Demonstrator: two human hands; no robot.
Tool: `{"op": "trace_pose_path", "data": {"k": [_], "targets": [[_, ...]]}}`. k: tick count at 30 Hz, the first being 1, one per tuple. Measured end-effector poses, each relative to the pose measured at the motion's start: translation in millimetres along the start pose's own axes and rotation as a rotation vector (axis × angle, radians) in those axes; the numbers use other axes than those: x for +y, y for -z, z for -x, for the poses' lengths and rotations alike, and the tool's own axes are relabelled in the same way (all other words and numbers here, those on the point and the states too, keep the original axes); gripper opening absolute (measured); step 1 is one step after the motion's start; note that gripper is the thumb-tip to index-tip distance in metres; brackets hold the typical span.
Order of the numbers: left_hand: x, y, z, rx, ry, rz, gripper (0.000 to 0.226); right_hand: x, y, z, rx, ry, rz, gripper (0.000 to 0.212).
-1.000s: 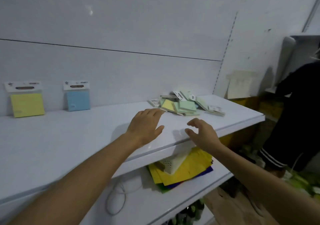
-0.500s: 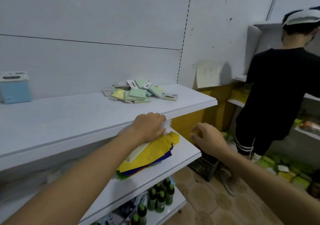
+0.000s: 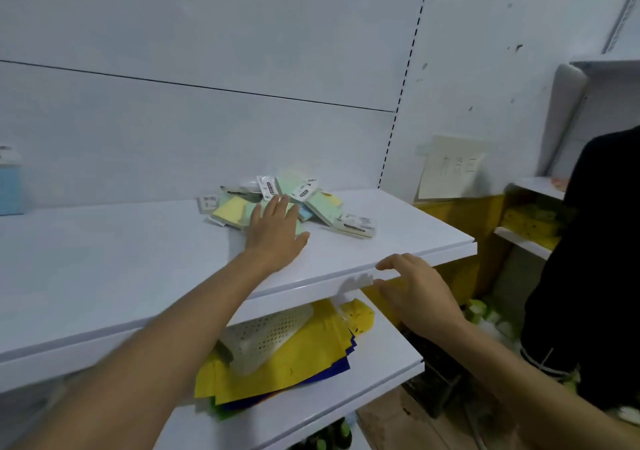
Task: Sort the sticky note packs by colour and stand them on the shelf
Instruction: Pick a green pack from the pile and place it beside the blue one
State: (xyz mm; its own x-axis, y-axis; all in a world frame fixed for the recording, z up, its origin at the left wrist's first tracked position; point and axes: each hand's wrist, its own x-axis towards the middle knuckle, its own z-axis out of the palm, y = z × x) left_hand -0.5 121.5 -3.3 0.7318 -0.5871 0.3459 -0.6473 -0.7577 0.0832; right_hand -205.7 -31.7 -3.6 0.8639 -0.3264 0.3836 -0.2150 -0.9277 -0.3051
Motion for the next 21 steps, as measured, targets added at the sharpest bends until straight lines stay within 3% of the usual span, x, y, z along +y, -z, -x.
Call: {"op": "trace_pose_path", "data": {"k": [2, 5, 8, 11, 13, 16, 18, 21], "targets": [[1.3, -16.5, -16.7, -0.066, 0.057, -0.006, 0.067, 15.6, 1.0, -22.7, -0.002, 0.014, 0.002, 0.026], [5.2, -23.3, -21.3, -0.031, 0.007, 0.026, 0.056, 38.5, -6.2, -58.1, 0.005, -0.001, -0.056, 0.024], [9.1, -14.2, -14.6, 0.085, -0.097, 0.242, 0.03, 55.7, -21.2, -92.4, 0.033, -0.029, -0.082, 0.021], [10.0, -9.3, -10.0, 0.144, -0.11, 0.445, 0.019, 64.5, -35.9, -125.4, 0.099, -0.065, -0.134, 0.022], [7.3, -10.8, -11.3, 0.159, -0.031, 0.358, 0.038, 66.4, -43.8, -144.9, 0.08, -0.098, -0.183, 0.028], [4.8, -11.0, -10.7, 0.035, 0.109, 0.257, 0.069, 62.0, -51.1, -168.0, -0.132, -0.123, -0.188, 0.061], [7.1, -9.6, -10.0, 0.016, 0.13, 0.283, 0.073, 55.5, -52.2, -183.4, -0.278, -0.126, -0.143, 0.084], [7.4, -7.4, -8.6, 0.082, 0.149, 0.394, 0.079, 47.1, -48.3, -209.1, -0.414, -0.185, -0.082, 0.1]]}}
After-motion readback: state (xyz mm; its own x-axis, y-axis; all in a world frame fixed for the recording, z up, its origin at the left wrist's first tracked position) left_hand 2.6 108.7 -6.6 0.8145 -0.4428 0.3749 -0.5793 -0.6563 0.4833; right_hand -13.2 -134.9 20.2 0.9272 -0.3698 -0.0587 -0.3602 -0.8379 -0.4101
